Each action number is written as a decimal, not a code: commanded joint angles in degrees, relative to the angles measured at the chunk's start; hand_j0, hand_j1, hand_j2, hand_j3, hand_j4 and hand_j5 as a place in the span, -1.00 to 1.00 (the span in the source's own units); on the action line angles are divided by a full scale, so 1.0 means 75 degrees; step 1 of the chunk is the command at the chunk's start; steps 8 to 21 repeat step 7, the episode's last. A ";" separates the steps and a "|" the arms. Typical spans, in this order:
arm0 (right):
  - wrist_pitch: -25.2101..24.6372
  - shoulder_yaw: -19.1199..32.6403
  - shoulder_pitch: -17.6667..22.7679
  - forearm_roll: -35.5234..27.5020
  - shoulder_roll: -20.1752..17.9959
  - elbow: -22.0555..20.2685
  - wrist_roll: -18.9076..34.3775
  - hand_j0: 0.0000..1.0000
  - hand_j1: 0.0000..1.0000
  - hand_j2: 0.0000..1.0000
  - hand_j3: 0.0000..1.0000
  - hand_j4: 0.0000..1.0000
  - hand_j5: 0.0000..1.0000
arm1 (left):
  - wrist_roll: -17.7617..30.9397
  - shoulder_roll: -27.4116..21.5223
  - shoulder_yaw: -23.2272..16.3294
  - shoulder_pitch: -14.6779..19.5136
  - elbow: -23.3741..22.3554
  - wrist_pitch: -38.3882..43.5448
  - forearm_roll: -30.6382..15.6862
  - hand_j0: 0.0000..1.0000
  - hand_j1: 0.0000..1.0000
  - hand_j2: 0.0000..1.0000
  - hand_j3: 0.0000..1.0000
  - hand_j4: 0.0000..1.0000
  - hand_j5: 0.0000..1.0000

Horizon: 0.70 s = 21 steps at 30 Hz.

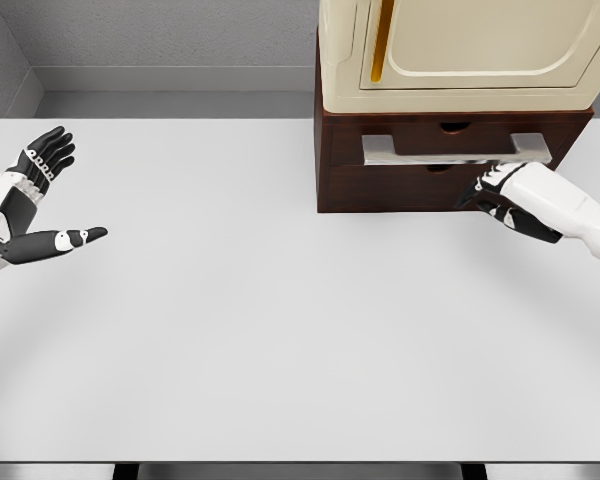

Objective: Put the switch into the drawer with left arm, and close the drawer with right arm

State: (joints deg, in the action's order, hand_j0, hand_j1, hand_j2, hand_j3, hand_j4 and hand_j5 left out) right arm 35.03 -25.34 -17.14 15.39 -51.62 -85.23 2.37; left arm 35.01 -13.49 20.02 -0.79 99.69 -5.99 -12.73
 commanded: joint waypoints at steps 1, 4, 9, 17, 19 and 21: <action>-0.0004 -0.0008 0.0012 -0.0059 -0.0055 -0.0014 -0.0012 0.01 0.01 0.01 0.01 0.01 0.01 | -0.0001 0.0006 0.0002 0.0000 -0.0003 0.0002 -0.0048 1.00 1.00 1.00 1.00 1.00 1.00; -0.0004 0.0073 0.0375 -0.0130 -0.0899 -0.0424 -0.0023 0.02 0.02 0.02 0.02 0.02 0.02 | -0.0001 0.0006 0.0002 0.0000 -0.0003 0.0002 -0.0048 1.00 1.00 1.00 1.00 1.00 1.00; -0.0004 0.0132 0.0703 -0.0153 -0.1321 -0.0624 -0.0035 0.02 0.02 0.02 0.02 0.02 0.02 | -0.0001 0.0006 0.0002 0.0000 -0.0003 0.0002 -0.0048 1.00 1.00 1.00 1.00 1.00 1.00; -0.0004 0.0132 0.0703 -0.0153 -0.1321 -0.0624 -0.0035 0.02 0.02 0.02 0.02 0.02 0.02 | -0.0001 0.0006 0.0002 0.0000 -0.0003 0.0002 -0.0048 1.00 1.00 1.00 1.00 1.00 1.00; -0.0004 0.0132 0.0703 -0.0153 -0.1321 -0.0624 -0.0035 0.02 0.02 0.02 0.02 0.02 0.02 | -0.0001 0.0006 0.0002 0.0000 -0.0003 0.0002 -0.0048 1.00 1.00 1.00 1.00 1.00 1.00; -0.0004 0.0132 0.0703 -0.0153 -0.1321 -0.0624 -0.0035 0.02 0.02 0.02 0.02 0.02 0.02 | -0.0001 0.0006 0.0002 0.0000 -0.0003 0.0002 -0.0048 1.00 1.00 1.00 1.00 1.00 1.00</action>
